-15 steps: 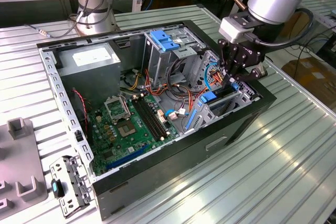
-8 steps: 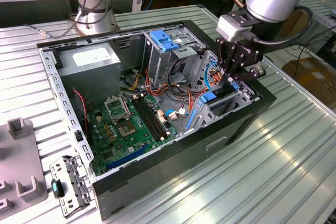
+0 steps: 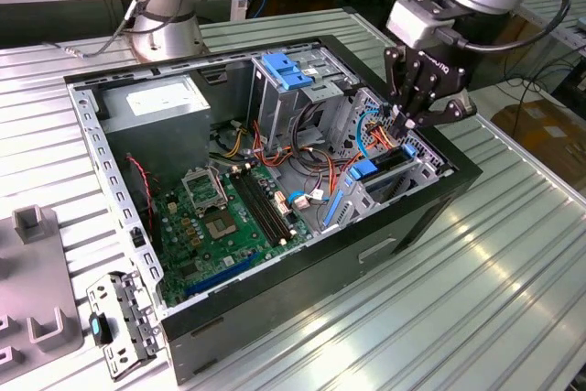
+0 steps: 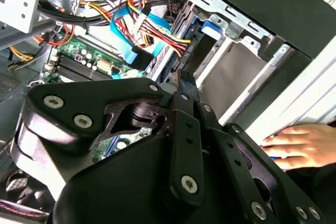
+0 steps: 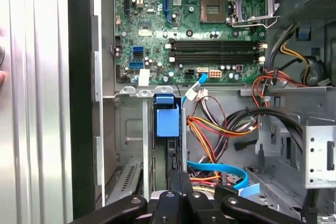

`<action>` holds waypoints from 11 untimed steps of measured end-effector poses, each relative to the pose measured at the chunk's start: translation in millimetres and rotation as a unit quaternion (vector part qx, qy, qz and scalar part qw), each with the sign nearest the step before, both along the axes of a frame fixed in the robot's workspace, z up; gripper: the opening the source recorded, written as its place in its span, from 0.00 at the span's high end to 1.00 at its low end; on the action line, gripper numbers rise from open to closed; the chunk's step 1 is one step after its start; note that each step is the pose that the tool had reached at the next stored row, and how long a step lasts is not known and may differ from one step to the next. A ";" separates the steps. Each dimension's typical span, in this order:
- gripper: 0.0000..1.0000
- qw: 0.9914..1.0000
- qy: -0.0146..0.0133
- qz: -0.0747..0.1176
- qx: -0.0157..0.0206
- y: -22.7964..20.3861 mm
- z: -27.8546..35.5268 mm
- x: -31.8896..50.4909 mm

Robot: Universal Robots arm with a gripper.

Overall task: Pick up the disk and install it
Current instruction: 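Insert the second disk wire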

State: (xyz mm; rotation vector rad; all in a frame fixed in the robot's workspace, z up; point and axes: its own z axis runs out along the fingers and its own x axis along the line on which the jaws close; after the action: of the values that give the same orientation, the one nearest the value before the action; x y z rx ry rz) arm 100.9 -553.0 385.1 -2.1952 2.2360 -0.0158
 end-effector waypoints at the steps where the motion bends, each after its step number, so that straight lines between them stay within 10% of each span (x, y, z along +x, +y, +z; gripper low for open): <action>1: 0.89 1.000 0.000 0.000 0.000 0.0 5.4 0.0; 4: 0.89 1.000 0.000 0.000 -0.002 2.0 11.9 0.1; 6: 0.89 1.000 0.001 0.000 -0.015 10.8 12.6 0.2; 11: 0.89 1.000 0.004 0.000 -0.021 24.6 14.3 1.4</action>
State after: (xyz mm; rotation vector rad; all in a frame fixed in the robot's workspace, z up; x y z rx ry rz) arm 102.3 -528.4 399.5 -2.2205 2.2606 -0.0538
